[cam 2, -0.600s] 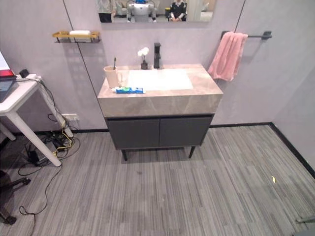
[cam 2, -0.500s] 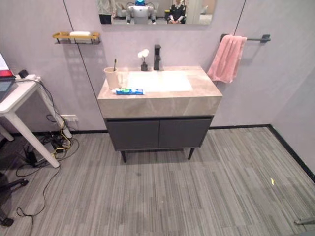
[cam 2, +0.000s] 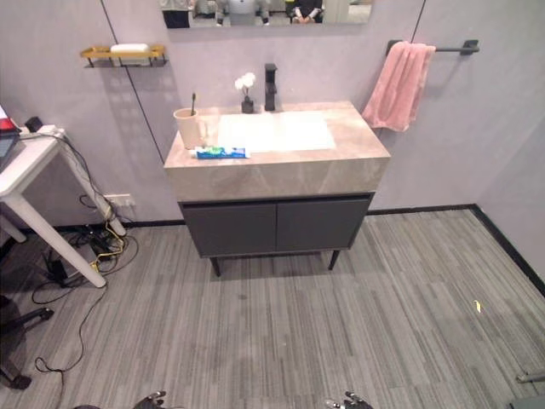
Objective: Put brush and paste in cup on sink, flatten towel.
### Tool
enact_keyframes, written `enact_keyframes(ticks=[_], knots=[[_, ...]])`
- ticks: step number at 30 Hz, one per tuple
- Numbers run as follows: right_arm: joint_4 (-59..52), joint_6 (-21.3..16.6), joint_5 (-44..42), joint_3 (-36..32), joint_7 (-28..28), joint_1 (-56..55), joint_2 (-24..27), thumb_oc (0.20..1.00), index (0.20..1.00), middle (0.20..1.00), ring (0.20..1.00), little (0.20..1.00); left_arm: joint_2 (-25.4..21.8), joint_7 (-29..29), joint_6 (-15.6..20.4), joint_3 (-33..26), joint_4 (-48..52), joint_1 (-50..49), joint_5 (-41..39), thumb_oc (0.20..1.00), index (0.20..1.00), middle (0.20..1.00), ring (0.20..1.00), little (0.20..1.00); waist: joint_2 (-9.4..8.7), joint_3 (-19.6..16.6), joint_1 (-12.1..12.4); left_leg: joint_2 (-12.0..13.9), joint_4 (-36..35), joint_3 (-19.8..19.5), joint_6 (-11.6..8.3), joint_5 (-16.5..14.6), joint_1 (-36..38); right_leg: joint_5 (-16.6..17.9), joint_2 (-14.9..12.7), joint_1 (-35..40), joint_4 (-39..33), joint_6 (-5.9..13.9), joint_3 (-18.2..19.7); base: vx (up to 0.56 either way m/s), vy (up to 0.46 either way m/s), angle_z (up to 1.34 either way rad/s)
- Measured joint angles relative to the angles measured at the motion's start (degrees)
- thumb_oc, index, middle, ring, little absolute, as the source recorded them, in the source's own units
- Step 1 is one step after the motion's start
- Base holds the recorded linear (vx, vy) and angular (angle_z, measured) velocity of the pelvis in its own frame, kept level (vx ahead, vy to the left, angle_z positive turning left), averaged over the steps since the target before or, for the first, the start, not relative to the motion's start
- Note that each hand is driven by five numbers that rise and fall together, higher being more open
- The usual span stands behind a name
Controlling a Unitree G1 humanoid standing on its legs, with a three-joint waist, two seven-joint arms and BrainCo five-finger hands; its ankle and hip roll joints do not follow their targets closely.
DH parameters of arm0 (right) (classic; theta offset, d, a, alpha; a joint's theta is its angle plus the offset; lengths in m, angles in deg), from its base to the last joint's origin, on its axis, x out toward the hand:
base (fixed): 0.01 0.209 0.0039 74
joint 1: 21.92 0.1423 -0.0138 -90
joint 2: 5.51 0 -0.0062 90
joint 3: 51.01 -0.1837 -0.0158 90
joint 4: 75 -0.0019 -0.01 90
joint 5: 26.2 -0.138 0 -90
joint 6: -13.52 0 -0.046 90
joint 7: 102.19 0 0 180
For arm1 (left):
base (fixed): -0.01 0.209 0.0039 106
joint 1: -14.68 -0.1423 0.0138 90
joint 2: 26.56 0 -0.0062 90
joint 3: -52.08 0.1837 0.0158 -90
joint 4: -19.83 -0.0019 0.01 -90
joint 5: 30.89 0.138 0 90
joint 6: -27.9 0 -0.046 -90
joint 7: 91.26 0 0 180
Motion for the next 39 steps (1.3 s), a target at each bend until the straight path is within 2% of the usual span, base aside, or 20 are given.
enact_keyframes(ticks=[1, 2, 5, 9, 12, 15, 20, 24, 28, 33, 39], knots=[[-1.46, -0.05, -1.76, 0.02, -0.05, -0.33, -0.02, 0.956, 0.956, 0.956, 0.956, 0.956, -0.22, -0.94, 0.81, 0.02, 1.59, -0.08, -0.49, 1.000, 1.000, 1.000, 1.000, 1.000, 0.02, 0.12, -0.03, 0.00, -0.07, -0.08, -0.01, 0.01, 0.00, 0.02, -0.01, -0.04, 0.00, -0.02, 0.00, 0.00, 0.000, 0.00], [-1.74, -0.34, -2.44, 0.02, -0.12, -0.30, -0.09, 0.868, 0.868, 0.868, 0.868, 0.868, -0.37, -1.01, 1.10, 0.02, 2.20, -0.04, -0.60, 1.000, 1.000, 1.000, 1.000, 1.000, -0.01, 0.16, -0.04, 0.00, -0.08, -0.10, -0.01, 0.01, 0.00, 0.02, 0.00, -0.03, 0.00, -0.02, -0.03, 0.00, 0.000, 0.00], [-2.01, -0.50, -3.71, 0.05, -0.10, -0.09, -0.11, 1.000, 1.000, 1.000, 1.000, 1.000, -0.46, -2.11, 2.17, 0.07, 3.47, 0.12, -0.63, 1.000, 1.000, 1.000, 1.000, 1.000, -0.11, 0.19, -0.05, -0.03, -0.24, -0.10, -0.01, 0.01, 0.12, 0.02, -0.01, 0.01, 0.00, -0.02, -0.03, 0.00, 0.000, 0.00], [-2.22, -0.56, -4.77, 0.12, -0.17, 0.23, -0.40, 1.000, 1.000, 1.000, 1.000, 1.000, -0.50, -4.63, 2.57, 0.01, 4.41, 0.01, -1.02, 1.000, 1.000, 1.000, 1.000, 1.000, -0.62, 0.58, 0.03, -0.02, -0.52, -0.09, -0.01, 0.02, 0.80, -0.02, 0.02, 0.49, -0.02, 0.03, -0.01, 0.00, 0.000, 0.00], [-6.69, -1.85, -4.75, 0.06, 1.38, -1.00, -0.99, 1.000, 1.000, 1.000, 1.000, 1.000, 0.06, -6.81, 4.65, -0.09, 5.29, -1.16, -1.30, 1.000, 1.000, 1.000, 1.000, 1.000, -0.94, 0.85, -0.07, -0.07, -0.65, 0.10, -0.01, 0.01, 1.13, -0.07, -0.04, 0.39, -0.17, 0.09, 0.12, 0.00, 0.022, -0.02], [-5.18, -2.59, -4.86, 0.16, 1.48, 0.08, -0.76, 1.000, 1.000, 1.000, 1.000, 1.000, -0.07, -4.51, 3.93, -0.06, 2.96, -0.76, -3.99, 1.000, 1.000, 1.000, 1.000, 1.000, -0.93, 0.80, -0.27, -0.14, -0.64, 0.17, -0.01, 0.00, 1.36, -0.06, -0.10, 0.80, -0.28, 0.10, 0.28, 0.00, 0.007, -0.02], [-6.22, -2.48, -4.68, 0.61, 1.12, -0.27, -0.42, 1.000, 1.000, 1.000, 1.000, 1.000, -0.68, -2.91, 4.01, -0.08, 5.03, -2.03, -5.77, 1.000, 1.000, 1.000, 1.000, 1.000, -0.83, 0.77, -0.21, -0.10, -0.65, 0.16, 0.00, 0.00, 1.52, -0.06, -0.07, 0.93, -0.28, 0.09, 0.26, 0.00, 0.000, 0.00], [-15.92, -2.66, -1.86, 1.85, 1.65, -3.21, 0.60, 1.000, 1.000, 1.000, 1.000, 1.000, -0.96, -1.65, 4.34, -0.10, 12.61, -5.54, -7.99, 1.000, 1.000, 1.000, 1.000, 1.000, -0.82, 0.84, -0.16, -0.07, -0.68, 0.27, -0.01, -0.02, 1.61, -0.07, -0.07, 0.74, -0.34, 0.11, 0.32, 0.00, 0.000, 0.00], [-19.93, -4.06, 2.80, 2.10, 2.90, -4.05, 1.34, 1.000, 1.000, 1.000, 1.000, 1.000, -1.07, -0.70, 4.88, -0.22, 15.06, -6.33, -9.06, 1.000, 1.000, 1.000, 1.000, 1.000, -0.79, 0.82, -0.12, -0.08, -0.72, 0.30, -0.02, -0.03, 1.42, -0.23, -0.08, 0.59, -0.36, 0.36, 0.36, 0.00, 0.000, 0.00], [-19.46, -4.54, 6.78, 2.27, 3.38, -4.89, 1.87, 1.000, 1.000, 1.000, 1.000, 1.000, -1.31, -0.66, 4.85, -0.18, 17.38, -7.75, -9.20, 1.000, 1.000, 1.000, 1.000, 1.000, -0.68, 0.90, -0.09, -0.07, -0.67, 0.50, -0.01, -0.01, 0.88, 0.01, -0.08, -0.04, -0.35, 0.18, 0.51, 0.00, 0.000, 0.00], [-17.39, -4.49, 6.77, 2.28, 3.07, -4.70, 1.80, 1.000, 1.000, 1.000, 1.000, 1.000, -1.35, -0.64, 4.85, -0.18, 16.77, -7.01, -9.48, 1.000, 1.000, 1.000, 1.000, 1.000, -0.39, 1.14, -0.11, -0.02, -0.67, 0.44, -0.01, -0.01, 0.88, -0.02, -0.06, 0.06, -0.37, 0.21, 0.41, 0.00, 0.000, 0.00]])
